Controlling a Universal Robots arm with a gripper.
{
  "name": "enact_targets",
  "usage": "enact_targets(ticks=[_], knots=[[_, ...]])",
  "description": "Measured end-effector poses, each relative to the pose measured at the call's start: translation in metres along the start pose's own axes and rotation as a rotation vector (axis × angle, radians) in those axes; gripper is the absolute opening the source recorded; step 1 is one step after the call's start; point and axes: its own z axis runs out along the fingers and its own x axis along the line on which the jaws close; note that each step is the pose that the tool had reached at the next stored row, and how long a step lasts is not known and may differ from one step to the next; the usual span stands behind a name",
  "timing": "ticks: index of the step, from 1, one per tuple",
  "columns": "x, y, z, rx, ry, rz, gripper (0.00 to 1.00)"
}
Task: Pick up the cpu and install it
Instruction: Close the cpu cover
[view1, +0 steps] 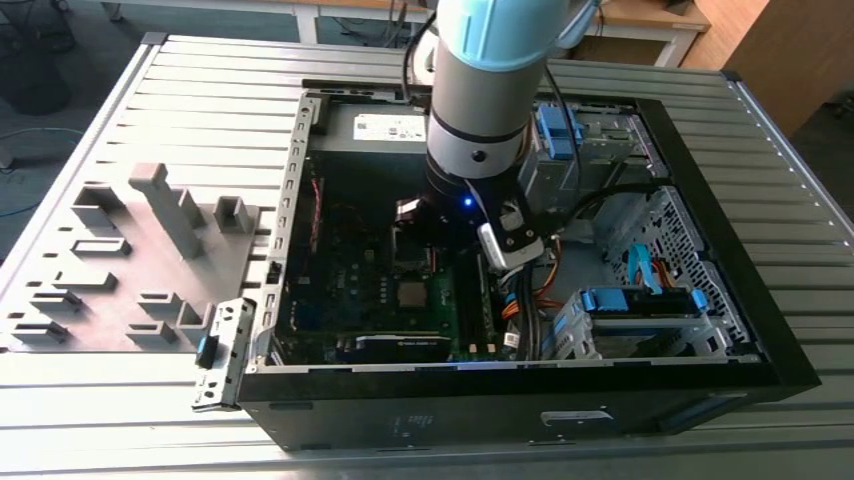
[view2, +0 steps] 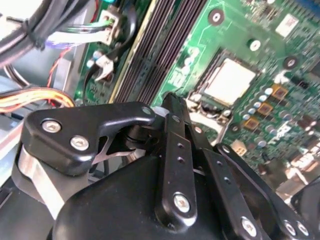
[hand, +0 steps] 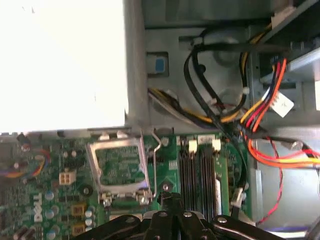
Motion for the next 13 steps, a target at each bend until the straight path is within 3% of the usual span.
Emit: enact_targets(ticks=[4,13], knots=[[0.0005,0.0081,0.0009,-0.0001,0.0000,0.000,0.11],[0.0012,0.0163,0.0061,-0.0091,-0.0002,0.000,0.11]])
